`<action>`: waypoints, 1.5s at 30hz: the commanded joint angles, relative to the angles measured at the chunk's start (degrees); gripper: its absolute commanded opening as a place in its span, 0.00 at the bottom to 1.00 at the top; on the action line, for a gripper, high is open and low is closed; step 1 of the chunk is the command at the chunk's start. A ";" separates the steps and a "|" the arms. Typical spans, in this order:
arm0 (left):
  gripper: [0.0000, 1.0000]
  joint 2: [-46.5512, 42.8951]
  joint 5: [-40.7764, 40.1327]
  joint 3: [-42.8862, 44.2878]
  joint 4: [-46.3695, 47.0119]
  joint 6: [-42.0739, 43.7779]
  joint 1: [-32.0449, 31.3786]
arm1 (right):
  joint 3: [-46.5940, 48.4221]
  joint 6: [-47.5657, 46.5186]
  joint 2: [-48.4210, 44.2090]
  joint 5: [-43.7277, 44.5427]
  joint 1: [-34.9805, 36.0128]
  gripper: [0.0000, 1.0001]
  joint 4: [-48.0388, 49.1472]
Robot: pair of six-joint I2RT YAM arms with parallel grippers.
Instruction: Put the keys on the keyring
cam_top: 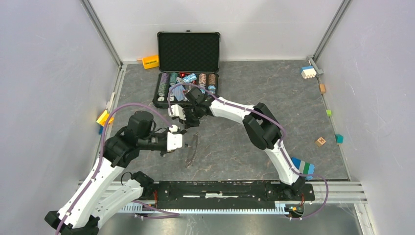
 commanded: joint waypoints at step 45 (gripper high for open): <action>0.02 -0.14 1.99 -1.47 3.79 0.28 0.22 | -0.96 4.67 1.76 -6.08 -2.42 0.47 1.29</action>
